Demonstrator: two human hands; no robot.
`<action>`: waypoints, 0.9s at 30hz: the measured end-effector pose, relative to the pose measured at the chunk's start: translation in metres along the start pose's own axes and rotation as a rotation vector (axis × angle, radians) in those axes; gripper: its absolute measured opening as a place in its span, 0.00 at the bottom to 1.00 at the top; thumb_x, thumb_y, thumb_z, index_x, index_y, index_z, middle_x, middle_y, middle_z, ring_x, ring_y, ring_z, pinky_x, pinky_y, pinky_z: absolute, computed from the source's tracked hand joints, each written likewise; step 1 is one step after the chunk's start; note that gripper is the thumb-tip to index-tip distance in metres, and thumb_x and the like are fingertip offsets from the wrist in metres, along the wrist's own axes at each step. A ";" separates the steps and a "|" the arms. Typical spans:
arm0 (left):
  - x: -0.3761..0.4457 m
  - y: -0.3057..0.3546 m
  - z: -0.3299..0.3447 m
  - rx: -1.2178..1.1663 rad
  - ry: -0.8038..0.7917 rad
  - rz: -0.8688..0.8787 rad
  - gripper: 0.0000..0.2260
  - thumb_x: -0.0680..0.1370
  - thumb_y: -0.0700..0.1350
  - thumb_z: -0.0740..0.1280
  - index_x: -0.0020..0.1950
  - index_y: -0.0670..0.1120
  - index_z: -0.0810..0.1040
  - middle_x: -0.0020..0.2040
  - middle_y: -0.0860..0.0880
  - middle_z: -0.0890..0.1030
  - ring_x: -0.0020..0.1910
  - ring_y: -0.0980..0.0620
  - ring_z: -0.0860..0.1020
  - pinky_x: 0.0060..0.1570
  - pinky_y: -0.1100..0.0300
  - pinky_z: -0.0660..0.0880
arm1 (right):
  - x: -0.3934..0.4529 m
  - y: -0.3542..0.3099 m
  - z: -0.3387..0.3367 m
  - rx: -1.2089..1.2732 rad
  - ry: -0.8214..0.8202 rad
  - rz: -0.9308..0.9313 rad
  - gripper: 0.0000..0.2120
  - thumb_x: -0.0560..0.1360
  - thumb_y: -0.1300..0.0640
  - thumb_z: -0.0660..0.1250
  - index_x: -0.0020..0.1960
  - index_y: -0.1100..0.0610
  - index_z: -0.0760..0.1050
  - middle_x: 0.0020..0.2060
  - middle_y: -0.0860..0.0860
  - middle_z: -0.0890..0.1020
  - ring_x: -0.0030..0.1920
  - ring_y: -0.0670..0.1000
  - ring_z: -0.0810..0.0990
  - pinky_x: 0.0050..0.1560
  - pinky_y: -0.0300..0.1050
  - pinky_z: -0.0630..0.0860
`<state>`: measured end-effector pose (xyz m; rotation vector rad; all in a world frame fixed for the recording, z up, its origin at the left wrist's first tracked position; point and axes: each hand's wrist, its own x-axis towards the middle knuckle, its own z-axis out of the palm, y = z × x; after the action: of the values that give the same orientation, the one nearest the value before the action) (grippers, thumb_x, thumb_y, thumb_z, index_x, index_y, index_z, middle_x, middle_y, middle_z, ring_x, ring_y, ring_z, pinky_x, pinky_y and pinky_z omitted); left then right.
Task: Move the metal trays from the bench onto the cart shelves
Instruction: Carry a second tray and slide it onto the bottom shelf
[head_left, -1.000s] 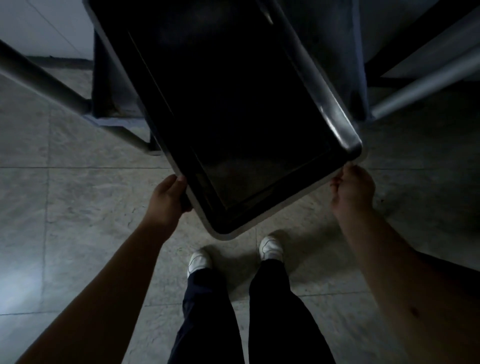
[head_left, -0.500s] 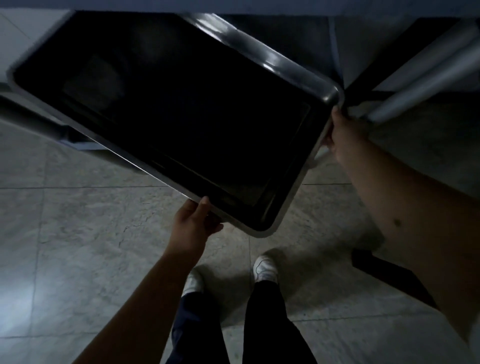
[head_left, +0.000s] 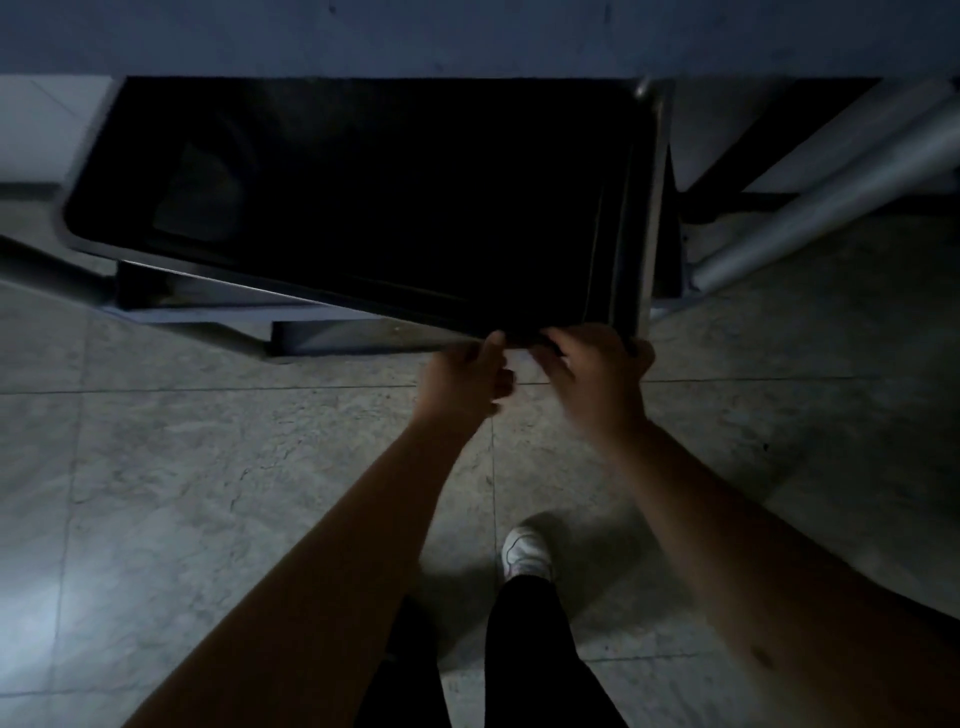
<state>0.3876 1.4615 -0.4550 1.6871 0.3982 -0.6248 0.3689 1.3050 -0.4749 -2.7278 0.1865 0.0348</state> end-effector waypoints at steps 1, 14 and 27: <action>0.002 -0.001 -0.017 0.281 0.107 0.174 0.14 0.82 0.56 0.61 0.46 0.48 0.78 0.39 0.50 0.83 0.36 0.57 0.81 0.36 0.59 0.75 | 0.006 0.008 -0.001 0.005 0.017 -0.010 0.13 0.75 0.45 0.64 0.54 0.50 0.81 0.48 0.47 0.84 0.57 0.53 0.78 0.56 0.52 0.58; 0.090 0.015 -0.125 1.084 0.152 0.711 0.10 0.81 0.47 0.65 0.56 0.45 0.83 0.52 0.42 0.83 0.52 0.40 0.80 0.53 0.41 0.75 | 0.067 0.052 -0.014 -0.102 -0.015 -0.064 0.14 0.78 0.47 0.63 0.57 0.53 0.80 0.53 0.53 0.84 0.57 0.57 0.78 0.59 0.56 0.66; 0.111 0.019 -0.124 1.045 0.184 0.742 0.11 0.79 0.49 0.67 0.54 0.42 0.82 0.51 0.40 0.82 0.54 0.36 0.77 0.53 0.43 0.69 | 0.105 0.064 -0.017 -0.107 -0.003 -0.221 0.19 0.77 0.44 0.60 0.52 0.57 0.81 0.44 0.58 0.85 0.47 0.60 0.81 0.50 0.56 0.75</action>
<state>0.5098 1.5702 -0.4913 2.6713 -0.5412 -0.0771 0.4640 1.2272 -0.4893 -2.8375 -0.1223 -0.0140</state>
